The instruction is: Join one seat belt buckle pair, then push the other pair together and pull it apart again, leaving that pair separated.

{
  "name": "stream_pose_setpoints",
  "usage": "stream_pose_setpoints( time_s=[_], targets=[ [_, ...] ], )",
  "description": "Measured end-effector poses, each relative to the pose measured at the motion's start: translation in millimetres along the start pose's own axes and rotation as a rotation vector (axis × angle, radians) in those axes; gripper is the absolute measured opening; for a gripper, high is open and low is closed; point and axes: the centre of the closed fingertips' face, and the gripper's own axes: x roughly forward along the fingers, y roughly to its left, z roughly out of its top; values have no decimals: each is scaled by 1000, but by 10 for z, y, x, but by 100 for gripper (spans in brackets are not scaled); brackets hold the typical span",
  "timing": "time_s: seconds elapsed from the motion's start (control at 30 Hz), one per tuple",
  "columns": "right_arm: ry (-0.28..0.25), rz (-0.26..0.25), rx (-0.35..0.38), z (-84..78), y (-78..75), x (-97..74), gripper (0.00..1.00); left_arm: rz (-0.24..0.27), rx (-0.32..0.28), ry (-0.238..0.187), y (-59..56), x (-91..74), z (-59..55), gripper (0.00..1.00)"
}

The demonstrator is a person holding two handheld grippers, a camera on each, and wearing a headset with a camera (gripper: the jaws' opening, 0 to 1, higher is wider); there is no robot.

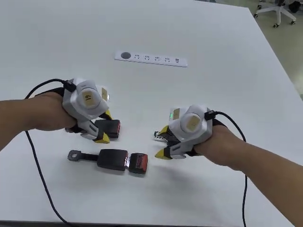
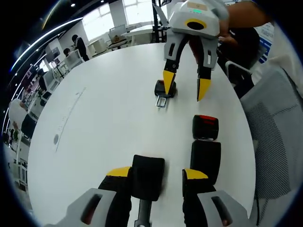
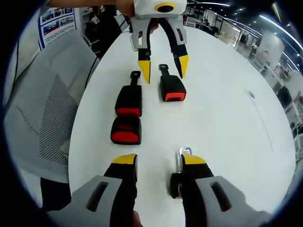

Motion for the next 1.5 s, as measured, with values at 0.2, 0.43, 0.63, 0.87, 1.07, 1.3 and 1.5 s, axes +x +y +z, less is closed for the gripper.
stream_pose_setpoints(
  time_s=[0.2, 0.43, 0.63, 0.87, 1.07, 1.3, 1.5],
  targets=[
    [13, -51, 25, -177, -262, -119, 34, -9, 4, 28, 117, 111, -125, 43],
    [55, -53, 23, -399, -382, -92, 34, -39, 18, 82, 72, 171, -286, 42],
    [75, -23, 33, -484, -381, -3, 33, -61, 23, 79, 100, 268, -351, 34],
    [67, 7, 39, -533, -408, 72, 33, -79, 40, 79, 67, 272, -319, 34],
    [66, 12, 37, -510, -415, 50, 32, -75, 54, 89, 21, 252, -277, 33],
    [50, 11, 26, -380, -369, 105, 32, -67, 51, 98, -12, 229, -252, 33],
    [23, 7, 20, -190, -322, 272, 32, -71, 46, 89, 35, 255, -298, 33]
  ],
)
